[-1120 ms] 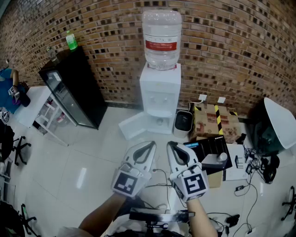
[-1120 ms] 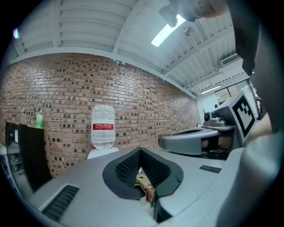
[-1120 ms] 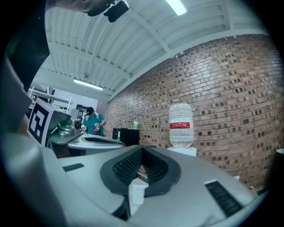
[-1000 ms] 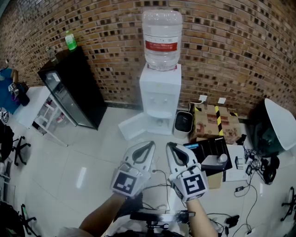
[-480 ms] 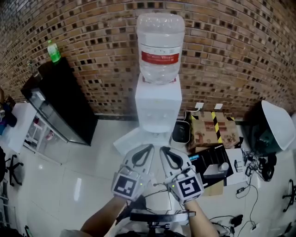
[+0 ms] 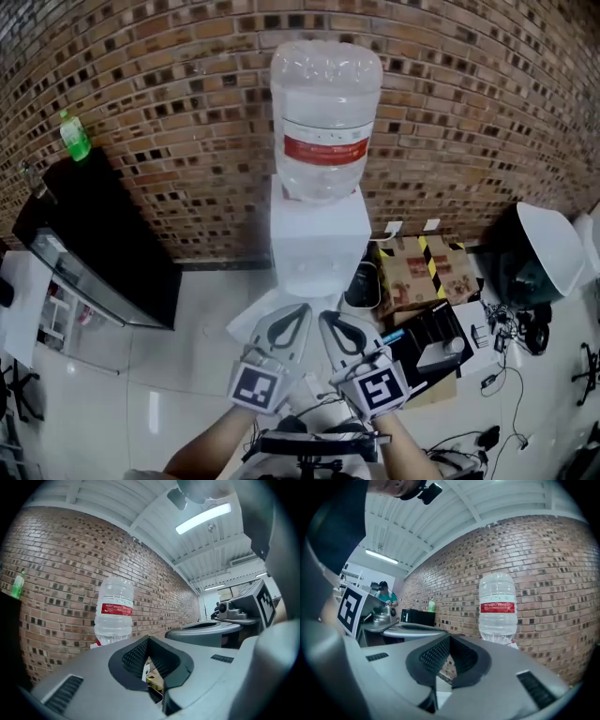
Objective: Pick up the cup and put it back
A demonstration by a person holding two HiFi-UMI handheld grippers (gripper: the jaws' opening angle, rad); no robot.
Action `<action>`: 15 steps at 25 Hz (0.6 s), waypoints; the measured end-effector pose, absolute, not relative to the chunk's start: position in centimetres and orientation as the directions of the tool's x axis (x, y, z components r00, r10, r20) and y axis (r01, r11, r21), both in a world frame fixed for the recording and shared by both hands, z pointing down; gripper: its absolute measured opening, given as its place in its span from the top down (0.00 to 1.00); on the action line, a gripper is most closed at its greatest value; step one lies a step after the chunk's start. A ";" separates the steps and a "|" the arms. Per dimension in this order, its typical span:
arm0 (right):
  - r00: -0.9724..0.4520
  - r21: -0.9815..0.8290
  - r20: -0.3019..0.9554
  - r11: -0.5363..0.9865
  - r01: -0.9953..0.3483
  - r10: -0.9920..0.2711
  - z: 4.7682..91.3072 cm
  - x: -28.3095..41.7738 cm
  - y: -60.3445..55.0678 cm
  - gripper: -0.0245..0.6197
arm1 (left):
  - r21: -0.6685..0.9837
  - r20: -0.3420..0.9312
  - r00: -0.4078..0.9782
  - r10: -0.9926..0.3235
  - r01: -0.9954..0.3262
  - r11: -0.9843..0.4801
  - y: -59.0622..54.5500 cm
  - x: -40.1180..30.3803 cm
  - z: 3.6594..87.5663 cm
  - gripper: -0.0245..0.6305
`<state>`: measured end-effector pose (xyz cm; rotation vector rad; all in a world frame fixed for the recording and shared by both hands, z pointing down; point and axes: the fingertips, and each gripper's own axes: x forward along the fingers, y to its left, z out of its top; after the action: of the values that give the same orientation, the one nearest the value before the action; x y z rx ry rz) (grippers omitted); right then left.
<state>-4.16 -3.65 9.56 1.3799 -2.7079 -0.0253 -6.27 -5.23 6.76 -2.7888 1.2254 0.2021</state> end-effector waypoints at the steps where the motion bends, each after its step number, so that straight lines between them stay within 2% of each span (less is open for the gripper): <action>1: -0.580 0.061 0.082 0.585 -0.808 -0.810 9.6 -4.1 -4.2 0.95 | -0.030 -0.154 0.673 -0.724 -0.735 -0.677 -5.6 -6.3 6.9 0.96; 15: -0.627 0.053 0.056 0.629 -0.776 -0.777 10.2 -2.1 -10.1 0.95 | -0.011 -0.132 0.618 -0.775 -0.783 -0.622 -10.3 -4.0 7.6 0.96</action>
<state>-2.11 -10.13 10.19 1.3217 -2.7684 -0.0360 -4.04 -10.30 7.61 -2.7644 1.3329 0.1757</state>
